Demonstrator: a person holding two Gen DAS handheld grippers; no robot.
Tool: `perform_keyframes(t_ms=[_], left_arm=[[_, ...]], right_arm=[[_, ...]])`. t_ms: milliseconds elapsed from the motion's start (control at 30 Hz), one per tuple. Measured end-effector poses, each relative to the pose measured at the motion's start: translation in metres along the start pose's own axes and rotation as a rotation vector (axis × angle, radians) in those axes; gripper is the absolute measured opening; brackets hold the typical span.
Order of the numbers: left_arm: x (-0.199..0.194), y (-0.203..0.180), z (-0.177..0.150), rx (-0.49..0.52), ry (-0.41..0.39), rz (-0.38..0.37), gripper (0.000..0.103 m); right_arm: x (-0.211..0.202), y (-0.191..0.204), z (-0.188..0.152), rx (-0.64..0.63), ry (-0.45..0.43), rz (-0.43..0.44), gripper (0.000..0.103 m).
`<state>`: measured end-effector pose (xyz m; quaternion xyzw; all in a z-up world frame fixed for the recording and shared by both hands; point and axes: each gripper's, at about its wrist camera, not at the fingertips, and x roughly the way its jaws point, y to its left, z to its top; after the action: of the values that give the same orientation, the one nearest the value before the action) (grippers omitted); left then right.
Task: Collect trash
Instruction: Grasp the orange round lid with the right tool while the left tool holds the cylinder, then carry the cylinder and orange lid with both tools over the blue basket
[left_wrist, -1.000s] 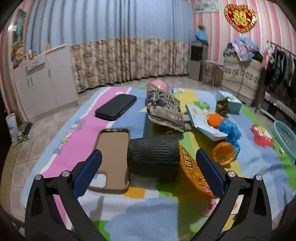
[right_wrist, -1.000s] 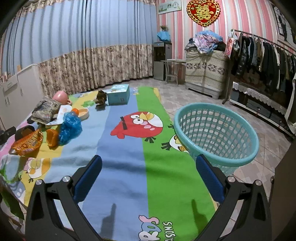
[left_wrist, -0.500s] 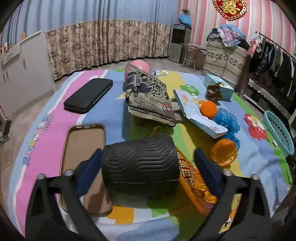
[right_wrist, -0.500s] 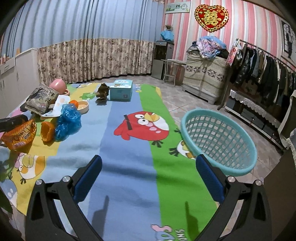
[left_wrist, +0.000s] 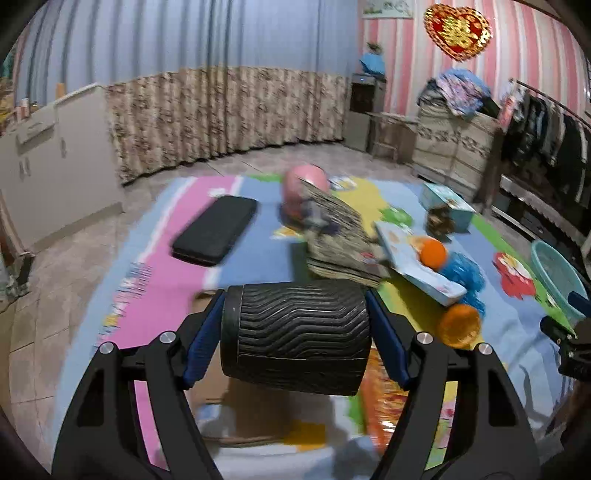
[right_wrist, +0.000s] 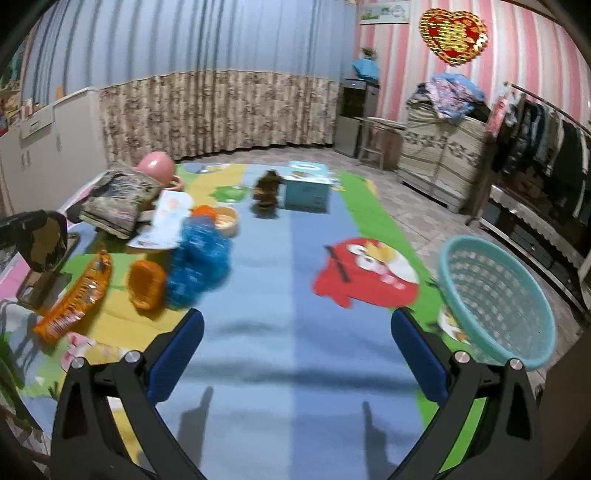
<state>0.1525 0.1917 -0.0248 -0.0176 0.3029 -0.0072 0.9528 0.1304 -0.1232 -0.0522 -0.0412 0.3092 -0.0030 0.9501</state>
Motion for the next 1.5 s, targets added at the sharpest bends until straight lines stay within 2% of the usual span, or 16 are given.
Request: perform_keyframes(t_ms=[233,467,533,600,767,1100,1300,1500], left_arm=[[-0.014,0.039,-0.004,-0.047,-0.028,0.077,0.072],[-0.021,0.061,-0.009,-0.094,-0.035,0.082,0.072],[-0.023,0.064,-0.009,-0.100,-0.038,0.078,0.072],[-0.024,0.066,-0.009,-0.104,-0.042,0.076,0.072],[-0.026,0.060,-0.006,-0.095,-0.054,0.084,0.072],[-0.043,0.035,0.011,-0.076,-0.105,0.072,0.072],[-0.049,-0.004,0.029,-0.051,-0.141,0.021,0.072],[-0.039,-0.050,0.042,-0.045,-0.132,-0.041,0.072]], right_arm=[[0.020,0.055,0.016,-0.093,0.034,0.080,0.097],[0.044,0.091,0.023,-0.163,0.112,0.147,0.057],[0.049,0.095,0.022,-0.173,0.130,0.163,0.049],[0.054,0.099,0.023,-0.187,0.145,0.194,0.032],[0.048,0.100,0.024,-0.214,0.120,0.223,0.013],[0.016,0.045,0.040,-0.060,0.025,0.276,0.012],[-0.010,-0.014,0.055,0.016,-0.051,0.220,0.012],[-0.020,-0.092,0.061,0.117,-0.096,0.126,0.012]])
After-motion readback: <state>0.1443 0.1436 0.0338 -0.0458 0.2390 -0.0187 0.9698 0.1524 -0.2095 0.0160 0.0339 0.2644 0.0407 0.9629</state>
